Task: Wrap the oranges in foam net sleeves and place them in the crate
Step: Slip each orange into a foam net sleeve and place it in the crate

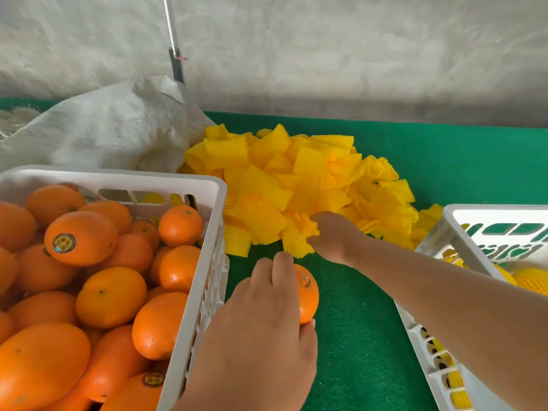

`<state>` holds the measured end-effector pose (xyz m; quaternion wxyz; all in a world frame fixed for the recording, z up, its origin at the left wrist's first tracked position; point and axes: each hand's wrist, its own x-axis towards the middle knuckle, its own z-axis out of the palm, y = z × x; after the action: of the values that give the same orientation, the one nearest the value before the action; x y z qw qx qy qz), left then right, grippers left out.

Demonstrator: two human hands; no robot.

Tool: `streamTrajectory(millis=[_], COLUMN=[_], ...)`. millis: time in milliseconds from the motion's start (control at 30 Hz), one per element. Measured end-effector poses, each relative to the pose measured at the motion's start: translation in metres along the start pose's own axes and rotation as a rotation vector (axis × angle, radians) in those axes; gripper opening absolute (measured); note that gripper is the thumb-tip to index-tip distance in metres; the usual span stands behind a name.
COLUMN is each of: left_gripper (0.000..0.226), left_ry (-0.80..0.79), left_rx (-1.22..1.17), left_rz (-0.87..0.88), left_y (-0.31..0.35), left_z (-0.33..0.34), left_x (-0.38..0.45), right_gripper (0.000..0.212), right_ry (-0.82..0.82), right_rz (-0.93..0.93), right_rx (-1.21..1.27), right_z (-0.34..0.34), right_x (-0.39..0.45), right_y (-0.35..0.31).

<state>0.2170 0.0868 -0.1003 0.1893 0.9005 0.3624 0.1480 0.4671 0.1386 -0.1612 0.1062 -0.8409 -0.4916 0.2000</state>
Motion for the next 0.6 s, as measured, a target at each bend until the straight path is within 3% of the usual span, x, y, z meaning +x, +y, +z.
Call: streamTrajectory(millis=[200,367,500,533,600], left_gripper=[0.075,0.076,0.074,0.073,0.071], left_ry=[-0.029,-0.039,-0.025,-0.026,-0.024], left_rx=[0.029,0.055,0.071,0.075,0.086], left_rz=[0.023,0.041,0.038,0.037,0.043], left_y=[0.001,0.004,0.001,0.001,0.001], left_z=[-0.002,-0.001,0.000,0.000,0.001], left_x=[0.002,0.002,0.001,0.001,0.000], right_gripper=[0.053,0.028,0.011,0.015,0.042], right_ry=[0.038,-0.069,0.296,0.351,0.300], right_rz=[-0.077,-0.059,-0.075,-0.079,-0.118], right_rx=[-0.048,0.081,0.210,0.299,0.398], right_z=[-0.013,-0.003,0.006,0.008,0.012], right_x=[-0.012,-0.014,-0.009,-0.007,-0.003], right_y=[0.010,0.008,-0.009,-0.016,-0.033])
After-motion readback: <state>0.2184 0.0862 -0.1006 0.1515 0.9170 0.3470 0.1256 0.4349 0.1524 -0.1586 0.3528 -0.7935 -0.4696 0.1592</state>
